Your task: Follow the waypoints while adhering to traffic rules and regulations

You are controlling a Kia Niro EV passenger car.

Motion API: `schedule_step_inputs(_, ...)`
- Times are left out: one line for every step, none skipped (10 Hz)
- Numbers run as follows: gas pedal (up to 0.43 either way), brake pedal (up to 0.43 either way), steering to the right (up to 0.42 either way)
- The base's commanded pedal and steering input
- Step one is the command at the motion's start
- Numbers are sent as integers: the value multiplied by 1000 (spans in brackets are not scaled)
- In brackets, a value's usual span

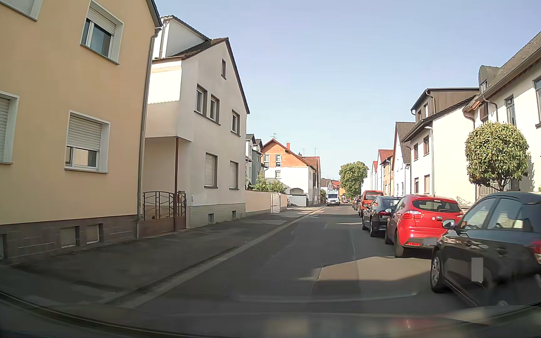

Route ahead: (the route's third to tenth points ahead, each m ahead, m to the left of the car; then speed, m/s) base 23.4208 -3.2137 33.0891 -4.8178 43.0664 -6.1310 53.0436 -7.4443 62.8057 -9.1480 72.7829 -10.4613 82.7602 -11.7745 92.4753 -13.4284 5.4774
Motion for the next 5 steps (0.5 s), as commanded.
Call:
schedule_step_inputs(118, 30, 26)
schedule_step_inputs(118, 30, 34)
schedule_step_inputs(118, 30, 41)
schedule_step_inputs(118, 30, 43)
schedule_step_inputs(118, 30, 44)
